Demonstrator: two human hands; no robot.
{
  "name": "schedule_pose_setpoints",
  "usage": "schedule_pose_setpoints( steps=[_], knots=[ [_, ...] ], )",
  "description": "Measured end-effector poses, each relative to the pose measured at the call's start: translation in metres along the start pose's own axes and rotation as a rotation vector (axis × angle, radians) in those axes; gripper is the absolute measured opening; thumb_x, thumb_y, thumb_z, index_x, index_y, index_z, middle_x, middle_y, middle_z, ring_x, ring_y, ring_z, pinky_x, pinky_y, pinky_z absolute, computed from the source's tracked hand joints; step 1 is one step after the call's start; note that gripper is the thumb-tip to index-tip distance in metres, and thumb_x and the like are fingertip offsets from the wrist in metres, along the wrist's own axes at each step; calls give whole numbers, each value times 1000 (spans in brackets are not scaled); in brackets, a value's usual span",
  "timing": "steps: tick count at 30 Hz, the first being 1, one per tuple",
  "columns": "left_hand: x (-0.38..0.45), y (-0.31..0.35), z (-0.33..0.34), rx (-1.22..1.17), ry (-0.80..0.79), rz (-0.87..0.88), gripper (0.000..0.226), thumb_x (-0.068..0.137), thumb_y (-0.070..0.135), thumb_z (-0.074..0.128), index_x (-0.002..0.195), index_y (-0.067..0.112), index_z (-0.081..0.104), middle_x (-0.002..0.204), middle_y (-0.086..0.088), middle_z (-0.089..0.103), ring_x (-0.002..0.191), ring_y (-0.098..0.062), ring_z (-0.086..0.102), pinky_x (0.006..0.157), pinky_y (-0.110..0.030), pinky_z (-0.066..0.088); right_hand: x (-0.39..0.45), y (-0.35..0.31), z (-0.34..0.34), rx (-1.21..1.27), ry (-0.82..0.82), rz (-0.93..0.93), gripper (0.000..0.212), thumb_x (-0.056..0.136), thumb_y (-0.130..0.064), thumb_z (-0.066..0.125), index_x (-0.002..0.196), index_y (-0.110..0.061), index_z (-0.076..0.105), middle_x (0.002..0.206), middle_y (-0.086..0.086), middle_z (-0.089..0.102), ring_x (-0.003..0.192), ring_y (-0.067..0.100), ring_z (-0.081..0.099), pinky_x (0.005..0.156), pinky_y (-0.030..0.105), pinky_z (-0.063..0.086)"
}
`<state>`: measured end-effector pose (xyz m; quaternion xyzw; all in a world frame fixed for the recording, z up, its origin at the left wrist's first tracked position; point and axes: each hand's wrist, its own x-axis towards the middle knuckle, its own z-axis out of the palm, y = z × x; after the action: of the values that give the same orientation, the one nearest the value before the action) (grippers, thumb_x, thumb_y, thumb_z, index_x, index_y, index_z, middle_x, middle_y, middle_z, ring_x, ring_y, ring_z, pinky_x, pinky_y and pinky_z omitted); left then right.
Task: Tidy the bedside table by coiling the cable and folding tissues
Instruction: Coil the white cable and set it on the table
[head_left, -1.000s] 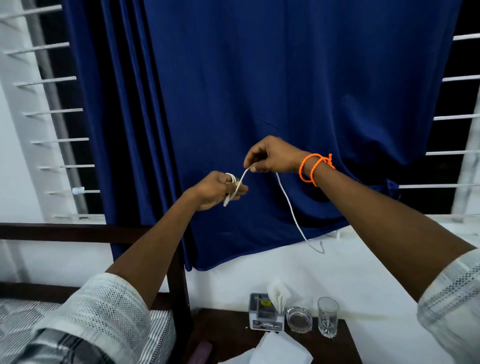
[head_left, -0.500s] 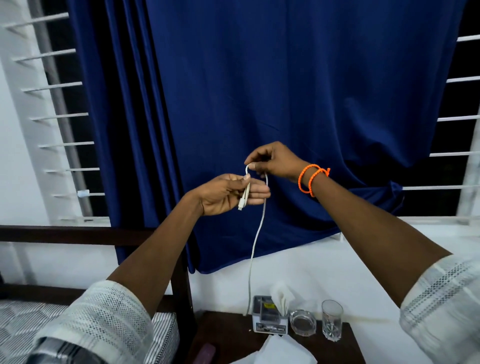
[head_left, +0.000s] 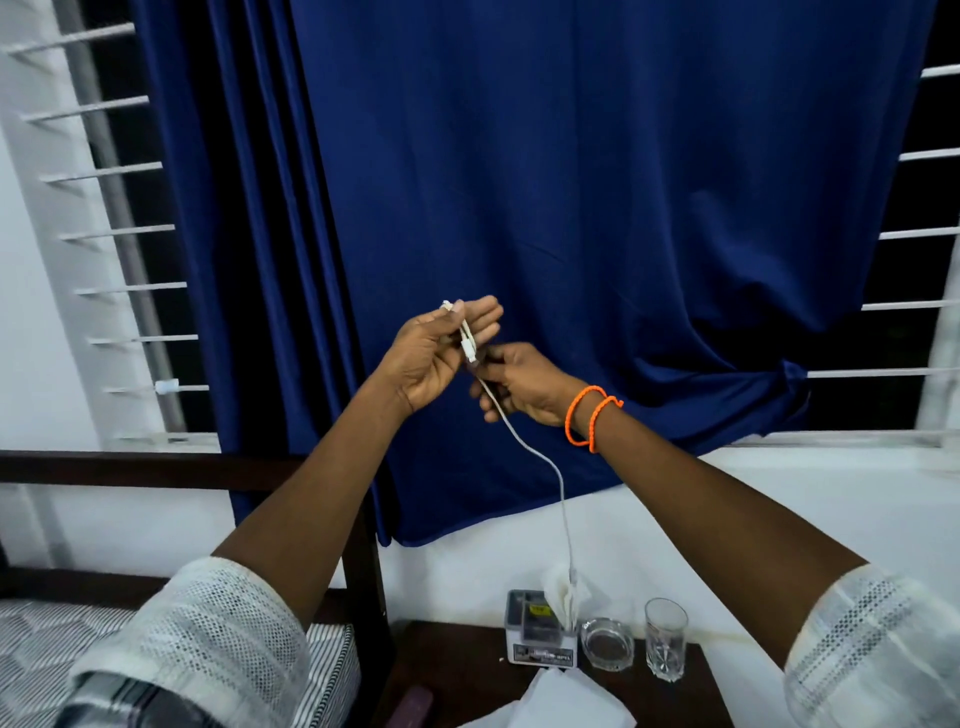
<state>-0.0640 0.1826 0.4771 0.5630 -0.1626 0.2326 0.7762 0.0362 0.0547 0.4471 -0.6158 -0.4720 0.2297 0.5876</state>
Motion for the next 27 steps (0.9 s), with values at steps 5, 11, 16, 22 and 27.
schedule_pose_setpoints(
  steps=[5, 11, 16, 22, 27],
  knots=[
    [7, 2, -13, 332, 192, -5, 29, 108, 17, 48, 116, -4, 66, 129, -19, 69, 126, -30, 65, 108, -41, 53, -3, -2, -5, -308, -43, -39, 13, 95, -19, 67, 96, -6, 68, 60, 0, 57, 51, 11, 56, 49, 29, 54],
    [3, -1, -15, 795, 212, -156, 79, 96, 73, 37, 113, 6, 74, 114, -7, 78, 111, -22, 73, 107, -44, 52, -4, -22, -23, -705, -74, -106, 14, 92, -18, 71, 101, -8, 73, 72, 1, 67, 57, 8, 65, 57, 30, 61],
    [-5, -8, -15, 1020, 154, -283, 104, 84, 91, 12, 98, 15, 81, 106, -2, 80, 108, -19, 72, 111, -49, 47, -7, -38, -37, -881, -111, -152, 10, 86, -14, 76, 96, -15, 75, 73, -3, 71, 51, 1, 65, 54, 21, 57],
    [-7, -15, -14, 734, -25, -519, 108, 86, 88, 16, 125, -2, 62, 113, -18, 77, 111, -27, 74, 103, -41, 53, -4, -57, -53, -1000, -34, -307, 11, 86, -20, 78, 97, -20, 77, 85, -11, 73, 72, -9, 65, 64, 6, 48],
    [-9, -5, -4, 542, -144, -547, 105, 93, 81, 24, 131, -10, 57, 121, -29, 70, 118, -37, 69, 101, -42, 56, 2, -51, -60, -886, 11, -365, 12, 87, -20, 77, 99, -21, 77, 96, -10, 76, 90, -4, 69, 81, 13, 51]
  ],
)
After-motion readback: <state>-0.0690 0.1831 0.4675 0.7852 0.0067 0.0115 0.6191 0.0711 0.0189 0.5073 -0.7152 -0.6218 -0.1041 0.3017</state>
